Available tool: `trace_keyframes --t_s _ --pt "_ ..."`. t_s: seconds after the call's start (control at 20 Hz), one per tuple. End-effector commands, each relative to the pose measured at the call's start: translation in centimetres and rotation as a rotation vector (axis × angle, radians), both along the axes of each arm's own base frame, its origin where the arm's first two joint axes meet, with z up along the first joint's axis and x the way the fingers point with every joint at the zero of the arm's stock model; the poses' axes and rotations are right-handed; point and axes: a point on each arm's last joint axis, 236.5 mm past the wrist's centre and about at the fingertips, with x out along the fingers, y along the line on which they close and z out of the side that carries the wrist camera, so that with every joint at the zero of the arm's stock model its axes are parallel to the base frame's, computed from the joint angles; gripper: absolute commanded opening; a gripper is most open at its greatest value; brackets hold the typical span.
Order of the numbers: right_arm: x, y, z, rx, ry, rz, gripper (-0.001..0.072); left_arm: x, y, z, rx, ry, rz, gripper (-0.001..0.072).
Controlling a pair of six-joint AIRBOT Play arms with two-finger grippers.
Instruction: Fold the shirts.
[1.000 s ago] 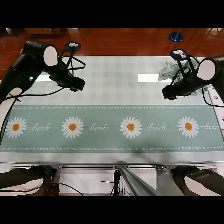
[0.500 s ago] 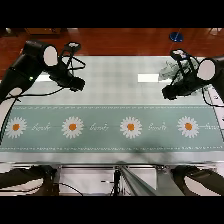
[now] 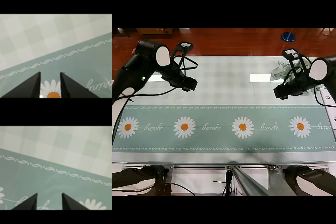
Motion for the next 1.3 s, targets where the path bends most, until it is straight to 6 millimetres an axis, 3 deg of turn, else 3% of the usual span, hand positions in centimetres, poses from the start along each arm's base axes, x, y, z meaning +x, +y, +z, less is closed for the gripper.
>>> trace_keyframes --t_s 0.0,0.1,0.2,0.25,0.3,0.4,0.5,0.6,0.7,0.8,0.9,1.0,1.25 --pt "0.8 0.2 0.3 0.008 -0.035 0.002 0.0360 0.2 -0.1 -0.6 0.003 0.007 -0.001 0.0331" --pt "2.5 0.0 1.0 -0.013 -0.115 0.030 0.0361 -0.1 0.0 -0.9 0.012 0.024 -0.002 0.0332" --pt "5.7 -2.2 3.2 -0.123 -0.266 0.044 0.0363 0.1 0.2 -1.2 0.015 0.029 -0.003 0.0372" --pt "7.5 -3.7 5.1 -0.197 -0.363 0.036 0.0379 0.1 0.3 -1.3 0.024 0.028 -0.035 0.0619" --pt "9.6 -5.5 7.7 -0.260 -0.481 0.003 0.0474 0.3 0.7 -1.3 0.045 0.022 -0.067 0.0720" --pt "12.5 -8.9 12.8 -0.295 -0.694 -0.104 0.0515 0.7 2.2 -1.2 0.107 0.007 -0.079 0.0720" --pt "13.9 -13.3 15.1 -0.235 -0.799 -0.271 0.0515 1.0 3.0 -1.2 0.119 0.005 -0.065 0.0720" --pt "14.1 -19.3 13.6 -0.173 -0.780 -0.486 0.0522 1.1 3.5 -1.1 0.118 0.006 -0.052 0.0720" --pt "14.0 -23.9 10.1 -0.079 -0.711 -0.653 0.0526 1.0 3.7 -1.0 0.119 0.007 -0.048 0.0720" --pt "14.0 -26.6 6.2 0.028 -0.646 -0.773 0.0527 0.6 3.8 -0.9 0.122 0.020 -0.047 0.0720" --pt "14.4 -27.9 2.5 0.097 -0.588 -0.807 0.0527 0.1 4.0 -0.8 0.126 0.036 -0.045 0.0720" --pt "15.3 -27.9 -0.5 0.173 -0.550 -0.818 0.0527 -0.3 3.9 -0.8 0.121 0.051 -0.045 0.0720" --pt "17.6 -27.2 -5.6 0.282 -0.524 -0.827 0.0527 -1.6 3.0 -0.9 0.079 0.100 -0.046 0.0720"
